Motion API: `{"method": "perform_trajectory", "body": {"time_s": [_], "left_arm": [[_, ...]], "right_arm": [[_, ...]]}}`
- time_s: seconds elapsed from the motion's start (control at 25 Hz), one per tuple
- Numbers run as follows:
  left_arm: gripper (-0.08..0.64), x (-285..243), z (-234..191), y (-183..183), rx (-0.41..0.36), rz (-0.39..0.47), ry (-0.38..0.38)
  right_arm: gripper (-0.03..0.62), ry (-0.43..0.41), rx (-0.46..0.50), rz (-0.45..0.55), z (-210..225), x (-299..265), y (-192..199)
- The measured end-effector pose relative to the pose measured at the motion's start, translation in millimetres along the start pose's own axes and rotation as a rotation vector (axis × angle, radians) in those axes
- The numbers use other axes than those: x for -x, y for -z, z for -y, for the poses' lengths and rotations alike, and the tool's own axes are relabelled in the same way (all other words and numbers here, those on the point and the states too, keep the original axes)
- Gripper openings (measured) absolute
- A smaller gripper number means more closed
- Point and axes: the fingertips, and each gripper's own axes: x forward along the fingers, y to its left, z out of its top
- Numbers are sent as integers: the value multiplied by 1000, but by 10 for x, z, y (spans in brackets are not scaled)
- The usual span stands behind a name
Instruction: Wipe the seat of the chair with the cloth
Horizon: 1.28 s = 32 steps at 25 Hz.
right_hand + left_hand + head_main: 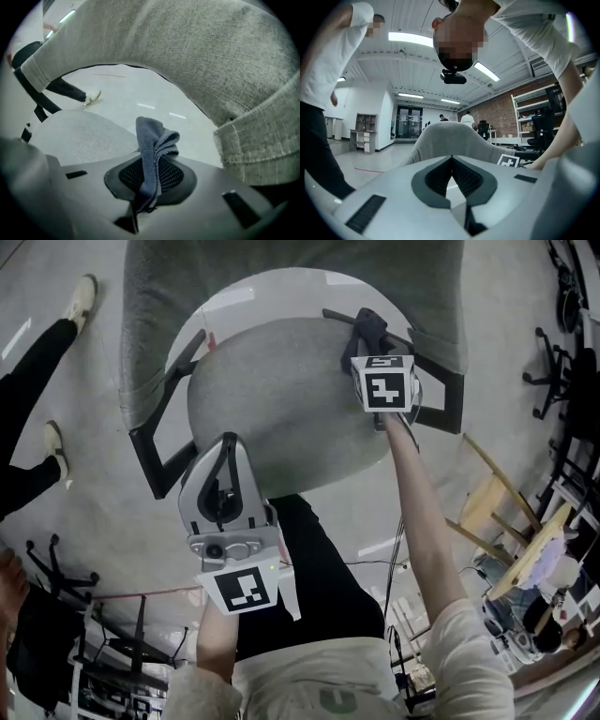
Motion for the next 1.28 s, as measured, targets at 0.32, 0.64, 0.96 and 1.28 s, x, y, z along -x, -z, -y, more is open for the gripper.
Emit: {"method": "perform_trajectory", "body": {"time_s": [0.32,0.64,0.96,1.28], "left_arm": [[15,101,-97,24,-10,2,-18],[15,243,-434,-68,20,-3,-147],[15,442,-603,-57,-17,-8,-199],[15,671,-789,-22,-29,-20,-239]], "right_arm": [[58,50,-11,71,-1,222,-118],[58,-334,-102,361,-873,1445,-820],[58,-741,-41,293,-2635,1592,-694],[58,-880,-163,149,-3534,1253,-310]]}}
